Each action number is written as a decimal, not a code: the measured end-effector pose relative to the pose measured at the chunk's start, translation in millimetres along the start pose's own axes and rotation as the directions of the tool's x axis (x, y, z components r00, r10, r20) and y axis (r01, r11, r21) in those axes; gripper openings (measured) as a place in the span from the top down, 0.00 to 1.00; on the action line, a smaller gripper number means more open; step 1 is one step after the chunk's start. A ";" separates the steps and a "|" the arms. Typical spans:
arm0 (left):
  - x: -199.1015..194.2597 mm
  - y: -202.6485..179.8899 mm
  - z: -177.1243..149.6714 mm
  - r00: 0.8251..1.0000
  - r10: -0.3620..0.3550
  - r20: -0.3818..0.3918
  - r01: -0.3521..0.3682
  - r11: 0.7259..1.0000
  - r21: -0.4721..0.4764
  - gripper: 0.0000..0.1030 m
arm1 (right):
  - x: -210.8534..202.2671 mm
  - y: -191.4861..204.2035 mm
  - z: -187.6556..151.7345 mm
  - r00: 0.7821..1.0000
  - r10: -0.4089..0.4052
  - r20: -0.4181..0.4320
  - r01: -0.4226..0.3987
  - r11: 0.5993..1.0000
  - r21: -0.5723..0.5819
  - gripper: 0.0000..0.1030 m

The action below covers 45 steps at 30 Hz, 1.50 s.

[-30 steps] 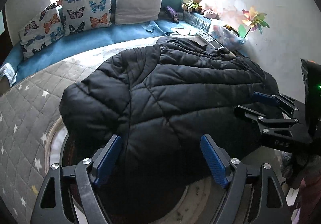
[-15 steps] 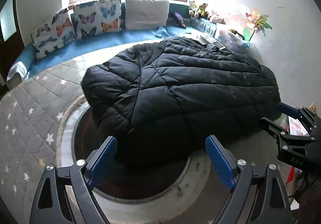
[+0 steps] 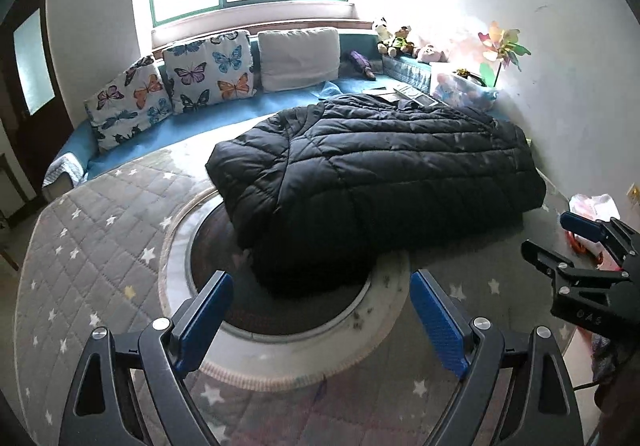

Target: Fold large clothes

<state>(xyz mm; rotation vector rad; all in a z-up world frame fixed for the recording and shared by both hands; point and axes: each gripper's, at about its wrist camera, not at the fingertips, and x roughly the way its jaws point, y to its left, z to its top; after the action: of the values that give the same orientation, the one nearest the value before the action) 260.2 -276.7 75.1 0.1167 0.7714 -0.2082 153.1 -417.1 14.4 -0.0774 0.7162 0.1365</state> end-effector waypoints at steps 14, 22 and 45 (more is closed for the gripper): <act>-29.1 -5.3 -30.2 1.000 -0.005 0.012 0.005 1.000 -0.019 0.07 | -17.4 1.7 -20.3 0.998 -0.050 0.027 0.050 0.999 0.013 0.10; -24.7 -5.4 -34.6 1.000 -0.010 -0.004 0.010 1.000 -0.022 0.07 | -20.6 5.2 -22.8 0.998 -0.055 0.035 0.055 0.998 0.000 0.10; -17.0 -12.8 -38.7 0.999 -0.033 -0.009 0.033 0.999 -0.008 0.07 | -23.8 7.6 -24.6 0.998 -0.056 0.035 0.056 0.998 -0.001 0.10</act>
<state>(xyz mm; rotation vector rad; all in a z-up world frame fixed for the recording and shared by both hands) 219.1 -279.7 59.1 0.0979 0.7839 -0.2362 118.2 -414.7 11.4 -0.0962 0.6786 0.0850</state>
